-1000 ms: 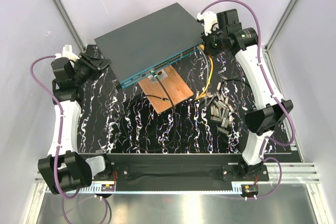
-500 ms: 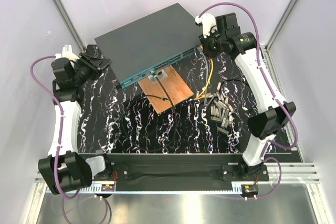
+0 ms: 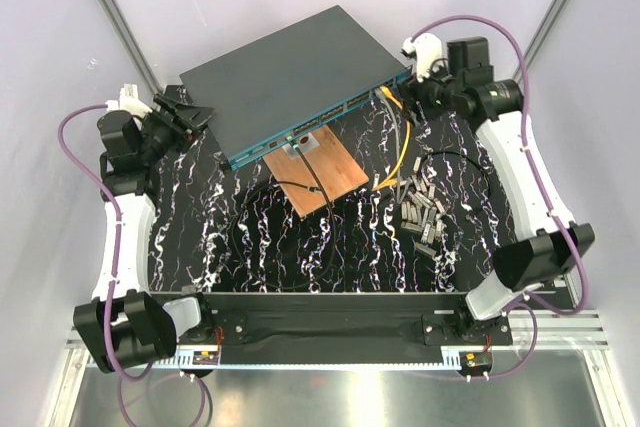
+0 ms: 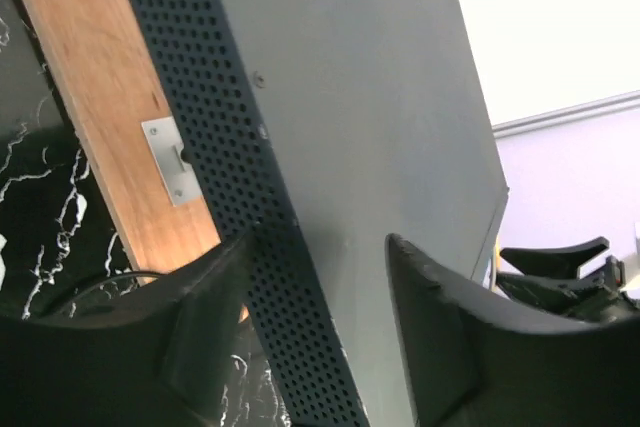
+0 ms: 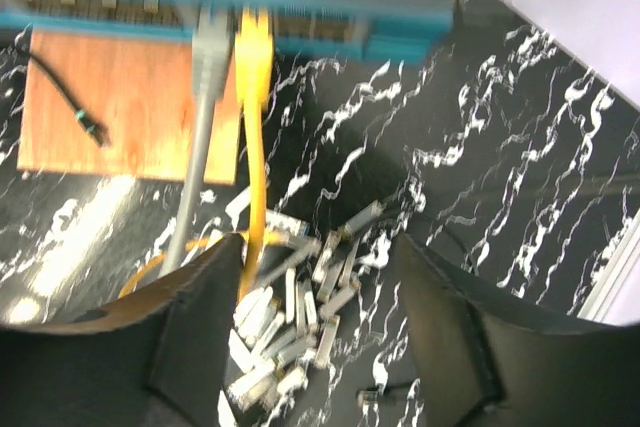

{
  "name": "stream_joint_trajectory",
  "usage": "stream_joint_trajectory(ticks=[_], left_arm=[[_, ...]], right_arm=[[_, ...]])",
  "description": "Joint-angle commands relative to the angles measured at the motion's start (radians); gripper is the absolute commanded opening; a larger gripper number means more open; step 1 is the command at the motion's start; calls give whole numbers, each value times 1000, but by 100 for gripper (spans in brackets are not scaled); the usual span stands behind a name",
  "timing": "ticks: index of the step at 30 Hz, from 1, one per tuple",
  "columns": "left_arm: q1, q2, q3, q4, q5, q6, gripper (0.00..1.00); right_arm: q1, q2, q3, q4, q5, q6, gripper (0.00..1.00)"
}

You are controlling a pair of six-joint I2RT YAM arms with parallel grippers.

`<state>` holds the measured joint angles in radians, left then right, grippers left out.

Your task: Insert the plug into the switch port

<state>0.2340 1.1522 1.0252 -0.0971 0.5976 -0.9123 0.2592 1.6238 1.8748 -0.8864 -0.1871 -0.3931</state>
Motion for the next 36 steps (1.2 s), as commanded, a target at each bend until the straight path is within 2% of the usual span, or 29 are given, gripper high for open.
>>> stream_joint_trajectory(ticks=[1,3,5,9,14,17,19,22,26,31,36], left_arm=[[-22,0,27,27,16,29,72],[-4,-25,26,19,1,30,83],[14,-38,30,13,2,35,87],[63,-52,62,4,21,73,93],[93,-69,131,-9,51,197,95],[96,-88,162,-6,70,275,95],[96,-106,180,-21,79,335,95],[96,-143,164,-12,77,397,95],[94,-183,131,16,80,427,95],[94,-192,127,0,88,463,96],[94,-195,118,-1,82,470,96]], right_arm=[[-55,-102,-29,-60,-69,-35,72],[-84,-148,-61,-91,-122,-42,83],[-142,-191,-80,-117,-173,-47,91],[-253,-228,-91,-184,-299,-61,94],[-423,-132,-82,-226,-315,-99,89],[-449,-37,-77,-226,-241,-93,84],[-449,7,-82,-220,-187,-81,78],[-443,82,-85,-201,-218,8,71],[-397,194,-95,-99,-190,130,65],[-302,356,-54,-66,-143,203,60],[-268,456,-8,-3,-28,280,47]])
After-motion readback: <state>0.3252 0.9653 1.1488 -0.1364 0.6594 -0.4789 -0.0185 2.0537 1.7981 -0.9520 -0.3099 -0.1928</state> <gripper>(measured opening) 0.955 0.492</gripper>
